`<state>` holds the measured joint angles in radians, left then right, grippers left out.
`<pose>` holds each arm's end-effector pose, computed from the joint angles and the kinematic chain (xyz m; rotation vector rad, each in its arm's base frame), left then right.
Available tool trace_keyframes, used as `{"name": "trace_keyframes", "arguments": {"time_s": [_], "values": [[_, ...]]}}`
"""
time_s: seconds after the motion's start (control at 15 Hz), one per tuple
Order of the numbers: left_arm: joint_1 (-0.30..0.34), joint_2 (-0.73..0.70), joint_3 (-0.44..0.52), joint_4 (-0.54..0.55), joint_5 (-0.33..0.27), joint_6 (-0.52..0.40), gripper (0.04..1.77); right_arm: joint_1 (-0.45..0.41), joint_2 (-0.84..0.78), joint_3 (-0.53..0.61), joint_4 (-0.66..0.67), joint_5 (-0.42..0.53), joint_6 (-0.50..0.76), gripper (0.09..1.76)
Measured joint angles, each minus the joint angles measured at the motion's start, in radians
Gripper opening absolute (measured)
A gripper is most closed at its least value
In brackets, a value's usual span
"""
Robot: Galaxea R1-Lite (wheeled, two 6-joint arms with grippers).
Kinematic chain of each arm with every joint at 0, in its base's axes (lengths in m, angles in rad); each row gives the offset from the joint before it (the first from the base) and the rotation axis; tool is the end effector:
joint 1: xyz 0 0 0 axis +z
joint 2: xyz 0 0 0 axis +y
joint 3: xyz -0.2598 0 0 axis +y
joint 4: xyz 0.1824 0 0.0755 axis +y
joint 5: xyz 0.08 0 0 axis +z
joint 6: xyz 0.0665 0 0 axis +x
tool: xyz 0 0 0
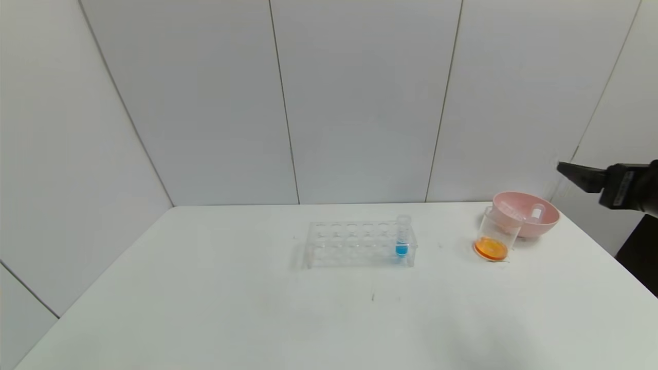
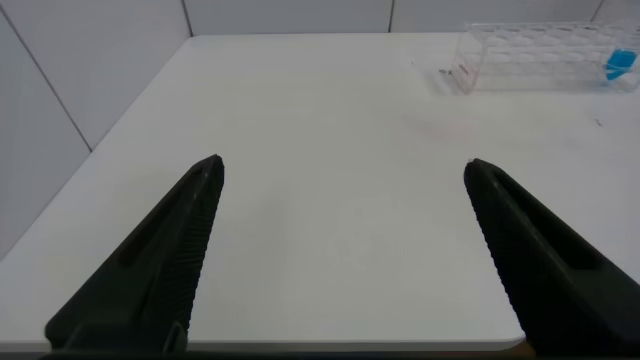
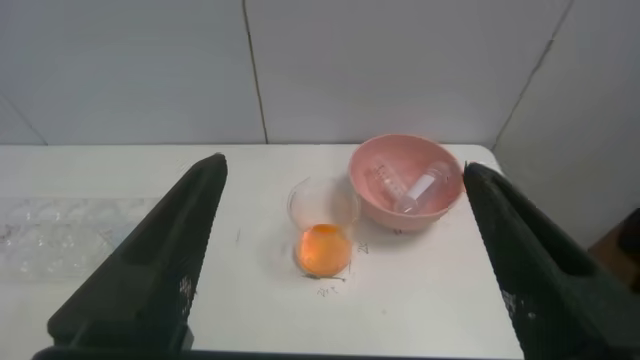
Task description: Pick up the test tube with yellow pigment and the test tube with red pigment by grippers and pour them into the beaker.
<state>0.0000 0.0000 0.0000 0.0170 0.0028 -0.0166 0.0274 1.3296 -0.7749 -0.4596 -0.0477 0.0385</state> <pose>0.0691 0.0002 0.0730 -0.0166 0.0170 0.0029 0.2785 0.0045 0.2065 0.0349 0.0946 -0.0221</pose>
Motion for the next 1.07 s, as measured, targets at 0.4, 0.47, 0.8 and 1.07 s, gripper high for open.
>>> {"name": "trace_keyframes", "arguments": {"time_s": [0.4,0.47,0.8,1.07], "values": [[0.0,0.0,0.0,0.0,0.0,0.0,1.72,-0.114,-0.391,0.157,0.011,0.072,-0.002,1.7],[0.0,0.0,0.0,0.0,0.0,0.0,1.72,-0.119,-0.467,0.184,0.014,0.091,-0.004,1.7],[0.0,0.0,0.0,0.0,0.0,0.0,1.72,-0.097,-0.777,0.257,0.173,0.126,-0.012,1.7],[0.0,0.0,0.0,0.0,0.0,0.0,1.72,-0.034,-0.972,0.265,0.32,0.122,-0.017,1.7]]}}
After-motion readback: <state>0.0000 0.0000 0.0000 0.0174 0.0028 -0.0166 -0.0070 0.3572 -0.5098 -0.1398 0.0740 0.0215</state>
